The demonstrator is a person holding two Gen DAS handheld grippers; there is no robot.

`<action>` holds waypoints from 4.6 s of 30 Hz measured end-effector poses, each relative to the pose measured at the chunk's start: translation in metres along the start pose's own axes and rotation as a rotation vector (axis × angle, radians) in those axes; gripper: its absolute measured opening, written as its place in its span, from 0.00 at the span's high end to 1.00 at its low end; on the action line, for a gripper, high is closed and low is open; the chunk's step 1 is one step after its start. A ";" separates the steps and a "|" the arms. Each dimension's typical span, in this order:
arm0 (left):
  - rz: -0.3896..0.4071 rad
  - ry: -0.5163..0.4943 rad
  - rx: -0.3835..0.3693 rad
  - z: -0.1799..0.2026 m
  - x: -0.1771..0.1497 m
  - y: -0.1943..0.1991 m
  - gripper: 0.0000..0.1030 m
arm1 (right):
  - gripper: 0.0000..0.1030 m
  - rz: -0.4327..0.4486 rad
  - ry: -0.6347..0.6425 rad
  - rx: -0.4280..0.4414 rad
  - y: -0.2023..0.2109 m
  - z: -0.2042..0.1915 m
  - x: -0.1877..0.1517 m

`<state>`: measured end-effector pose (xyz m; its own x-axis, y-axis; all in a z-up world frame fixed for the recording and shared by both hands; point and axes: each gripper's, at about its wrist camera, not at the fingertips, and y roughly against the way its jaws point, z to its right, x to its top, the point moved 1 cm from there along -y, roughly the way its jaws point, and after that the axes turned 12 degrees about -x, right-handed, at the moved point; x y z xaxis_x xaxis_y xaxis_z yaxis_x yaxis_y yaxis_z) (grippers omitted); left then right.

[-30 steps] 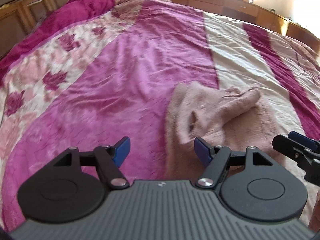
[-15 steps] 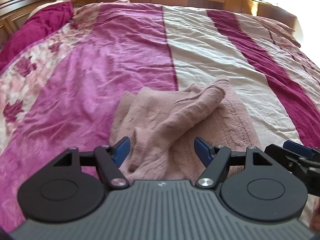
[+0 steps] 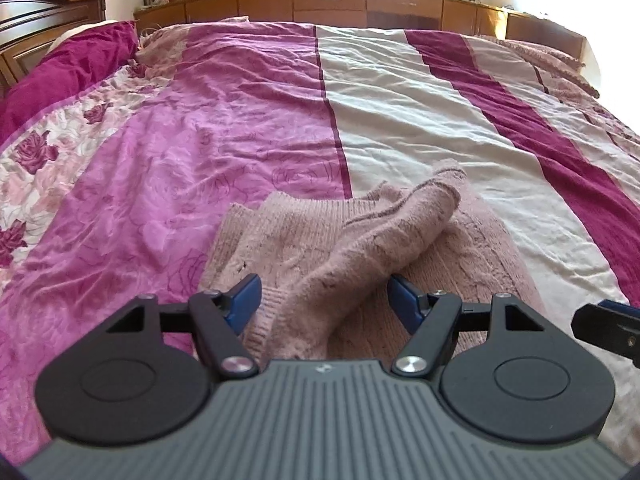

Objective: Fold small clothes

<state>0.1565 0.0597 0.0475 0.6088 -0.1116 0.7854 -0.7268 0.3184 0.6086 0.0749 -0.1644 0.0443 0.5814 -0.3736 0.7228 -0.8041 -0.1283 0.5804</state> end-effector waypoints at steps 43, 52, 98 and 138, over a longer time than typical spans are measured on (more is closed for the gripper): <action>-0.162 0.169 0.113 -0.068 0.003 0.009 0.43 | 0.14 -0.027 0.055 0.038 -0.013 -0.014 -0.010; -0.153 0.372 0.051 -0.096 -0.010 0.013 0.25 | 0.12 -0.101 -0.081 0.146 -0.033 -0.009 0.006; -0.090 0.599 -0.561 -0.005 -0.045 0.043 0.59 | 0.50 -0.163 -0.158 0.229 0.033 0.049 0.056; -0.233 0.289 -0.068 0.052 -0.102 0.108 0.25 | 0.16 -0.139 0.040 -0.041 0.121 0.076 -0.033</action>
<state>-0.0008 0.0567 0.0393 0.8270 0.0789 0.5567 -0.5414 0.3786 0.7507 -0.0509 -0.2377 0.0618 0.6916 -0.3178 0.6486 -0.7105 -0.1378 0.6901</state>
